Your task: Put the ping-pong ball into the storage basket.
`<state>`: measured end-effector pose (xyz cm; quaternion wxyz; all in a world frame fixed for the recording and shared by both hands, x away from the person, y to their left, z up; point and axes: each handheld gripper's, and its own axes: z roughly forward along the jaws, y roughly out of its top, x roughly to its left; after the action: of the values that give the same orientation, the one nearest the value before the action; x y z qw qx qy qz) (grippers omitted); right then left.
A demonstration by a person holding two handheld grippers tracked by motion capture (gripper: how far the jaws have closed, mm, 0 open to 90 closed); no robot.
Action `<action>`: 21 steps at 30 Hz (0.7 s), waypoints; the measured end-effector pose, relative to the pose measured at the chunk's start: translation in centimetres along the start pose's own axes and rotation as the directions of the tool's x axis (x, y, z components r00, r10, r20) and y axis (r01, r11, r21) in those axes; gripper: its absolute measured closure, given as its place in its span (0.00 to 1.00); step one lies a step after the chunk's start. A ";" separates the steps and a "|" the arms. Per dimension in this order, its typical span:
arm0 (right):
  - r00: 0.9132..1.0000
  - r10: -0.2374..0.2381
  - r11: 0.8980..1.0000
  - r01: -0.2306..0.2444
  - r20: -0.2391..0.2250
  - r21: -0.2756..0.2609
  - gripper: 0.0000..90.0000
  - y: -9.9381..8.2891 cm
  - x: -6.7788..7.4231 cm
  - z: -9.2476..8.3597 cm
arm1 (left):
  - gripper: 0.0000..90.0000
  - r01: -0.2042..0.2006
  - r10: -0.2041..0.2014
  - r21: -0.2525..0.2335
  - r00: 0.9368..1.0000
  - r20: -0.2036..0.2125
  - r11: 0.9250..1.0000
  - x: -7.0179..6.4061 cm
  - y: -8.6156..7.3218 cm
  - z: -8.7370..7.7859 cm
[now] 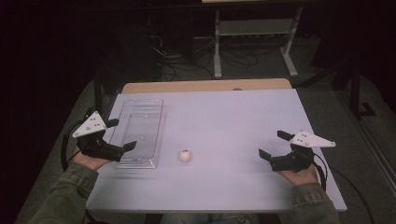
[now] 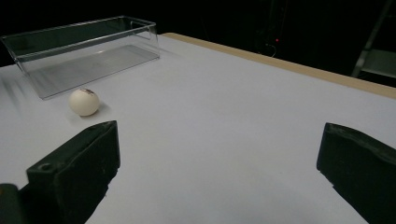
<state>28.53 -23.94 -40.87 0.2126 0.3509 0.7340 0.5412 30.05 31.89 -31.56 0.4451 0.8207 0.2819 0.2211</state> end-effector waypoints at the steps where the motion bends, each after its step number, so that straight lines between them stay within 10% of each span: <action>1: 1.000 0.001 1.000 -0.001 0.002 -0.002 0.00 0.0 0.0 0.0 | 0.00 -0.001 0.001 -0.002 1.000 0.004 1.000 0.0 0.2 0.1; 21: 1.000 0.001 1.000 -0.001 -0.013 0.014 0.00 0.0 0.1 0.1 | 0.00 -0.092 0.085 0.065 0.991 0.104 0.994 -0.9 3.4 1.4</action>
<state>28.55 -23.78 -40.92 0.2049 0.3492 0.7388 0.5387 31.18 28.94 -29.50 0.4197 0.8575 0.2297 0.1892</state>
